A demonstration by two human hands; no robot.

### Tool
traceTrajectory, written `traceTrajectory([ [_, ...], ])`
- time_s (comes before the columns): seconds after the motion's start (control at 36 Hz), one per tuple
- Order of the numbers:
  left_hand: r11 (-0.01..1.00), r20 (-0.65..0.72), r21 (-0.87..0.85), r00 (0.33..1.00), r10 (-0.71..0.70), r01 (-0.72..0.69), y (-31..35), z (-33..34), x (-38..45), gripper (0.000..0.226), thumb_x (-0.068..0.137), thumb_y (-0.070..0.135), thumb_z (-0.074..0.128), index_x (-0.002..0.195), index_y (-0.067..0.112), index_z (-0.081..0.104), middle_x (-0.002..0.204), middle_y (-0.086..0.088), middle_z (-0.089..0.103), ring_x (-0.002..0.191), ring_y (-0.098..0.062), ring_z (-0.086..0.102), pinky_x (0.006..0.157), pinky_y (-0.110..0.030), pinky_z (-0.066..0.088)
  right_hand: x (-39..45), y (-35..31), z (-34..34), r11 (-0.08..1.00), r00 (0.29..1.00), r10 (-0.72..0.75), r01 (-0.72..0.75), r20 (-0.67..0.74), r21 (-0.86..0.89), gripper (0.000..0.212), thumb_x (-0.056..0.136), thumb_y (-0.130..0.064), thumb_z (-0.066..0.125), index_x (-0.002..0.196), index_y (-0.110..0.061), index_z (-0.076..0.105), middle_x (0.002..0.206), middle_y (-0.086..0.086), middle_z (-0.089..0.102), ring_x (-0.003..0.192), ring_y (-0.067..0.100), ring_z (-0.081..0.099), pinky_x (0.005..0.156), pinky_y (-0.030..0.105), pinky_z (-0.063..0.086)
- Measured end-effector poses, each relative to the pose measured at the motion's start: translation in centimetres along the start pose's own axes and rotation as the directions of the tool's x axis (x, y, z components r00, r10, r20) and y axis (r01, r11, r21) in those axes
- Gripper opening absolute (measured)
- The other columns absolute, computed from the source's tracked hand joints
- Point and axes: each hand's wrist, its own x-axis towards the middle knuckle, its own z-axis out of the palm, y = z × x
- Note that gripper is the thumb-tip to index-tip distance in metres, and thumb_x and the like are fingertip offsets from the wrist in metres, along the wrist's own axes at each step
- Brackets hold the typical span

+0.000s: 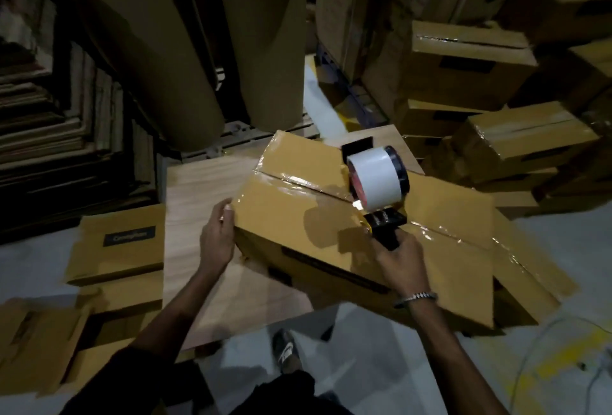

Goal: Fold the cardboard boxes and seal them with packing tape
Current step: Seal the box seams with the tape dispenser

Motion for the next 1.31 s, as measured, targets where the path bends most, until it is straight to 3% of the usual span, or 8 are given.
traceTrajectory([
  [0.19,0.989,-0.043,-0.112,0.994,-0.104,0.098,-0.1,0.0,-1.6,0.042,0.114,0.044,0.034,0.12,0.017,0.065,0.095,0.005,0.064,0.082,0.005,0.057,0.071,-0.029,0.045,1.4,4.3,-3.4,0.964,0.956,0.119,-0.176,-0.269,-0.2,0.063,0.075,-0.051,0.061,0.125,-0.012,0.065,0.11,0.011,0.073,0.102,0.035,0.066,0.093,0.056,0.054],
  [0.42,0.987,-0.148,-0.078,0.977,-0.154,0.144,0.4,0.7,-1.3,0.038,0.112,0.043,0.038,0.143,0.026,0.053,0.123,-0.006,0.066,0.107,-0.028,0.062,0.085,-0.044,0.051,6.3,1.8,-3.6,0.96,0.98,0.126,-0.16,-0.153,-0.232,0.042,0.086,-0.029,0.074,0.124,-0.014,0.064,0.1,0.009,0.073,0.096,0.034,0.066,0.083,0.043,0.054],
  [0.69,0.9,-0.152,0.322,0.922,0.355,-0.293,5.8,4.6,-0.9,0.056,0.092,0.024,0.062,0.144,0.008,0.053,0.153,-0.014,0.051,0.146,-0.036,0.042,0.127,-0.056,0.018,13.6,-0.4,-4.6,0.995,0.996,0.022,-0.03,-0.083,-0.091,0.022,0.091,-0.022,0.077,0.111,-0.014,0.071,0.091,0.003,0.073,0.092,0.027,0.068,0.076,0.035,0.049],
  [0.86,0.87,0.027,0.101,0.876,0.482,-0.482,12.0,11.3,-1.8,0.046,0.095,0.016,0.064,0.14,0.012,0.058,0.132,-0.004,0.064,0.122,-0.022,0.059,0.107,-0.053,0.046,15.1,0.5,-7.9,0.995,0.993,0.003,0.008,-0.117,0.1,0.021,0.091,-0.025,0.08,0.109,-0.022,0.07,0.089,-0.011,0.07,0.085,0.003,0.064,0.075,0.03,0.051],
  [0.94,0.925,0.207,-0.181,0.906,0.368,-0.334,17.1,15.0,-1.7,0.031,0.104,0.019,0.062,0.134,0.028,0.062,0.124,0.009,0.07,0.112,-0.007,0.066,0.093,-0.031,0.058,15.7,0.8,-10.5,0.973,0.997,0.056,-0.044,-0.044,0.225,0.034,0.082,-0.047,0.082,0.101,-0.02,0.074,0.089,-0.003,0.076,0.086,0.015,0.071,0.076,0.037,0.056],
  [1.03,0.91,0.429,-0.411,0.892,0.139,0.056,22.8,19.6,-0.4,0.03,0.111,0.039,0.049,0.126,0.022,0.068,0.108,0.001,0.077,0.097,-0.019,0.075,0.087,-0.044,0.063,16.6,1.0,-13.3,0.894,0.993,0.054,-0.094,0.103,0.437,0.019,0.093,-0.025,0.077,0.101,-0.008,0.075,0.069,0.006,0.069,0.062,0.023,0.066,0.066,0.039,0.056],
  [1.14,0.563,0.781,-0.431,0.604,-0.157,0.705,29.0,25.6,2.5,0.094,0.095,0.083,0.029,0.128,0.005,0.069,0.115,-0.016,0.077,0.106,-0.034,0.075,0.09,-0.044,0.06,17.6,2.7,-16.4,0.816,0.965,0.102,-0.219,0.24,0.535,0.02,0.094,-0.017,0.075,0.109,-0.005,0.077,0.06,0.005,0.047,0.046,0.018,0.041,0.05,0.028,0.035],
  [1.31,0.373,0.937,-0.26,0.326,-0.126,0.891,34.1,31.3,3.9,0.085,0.087,0.086,0.049,0.118,0.009,0.065,0.105,-0.014,0.074,0.096,-0.032,0.073,0.074,-0.036,0.063,18.9,5.1,-21.0,0.775,0.916,0.093,-0.313,0.39,0.548,0.026,0.094,-0.012,0.073,0.11,0.006,0.067,0.058,0.007,0.037,0.044,0.017,0.032,0.046,0.028,0.031],
])
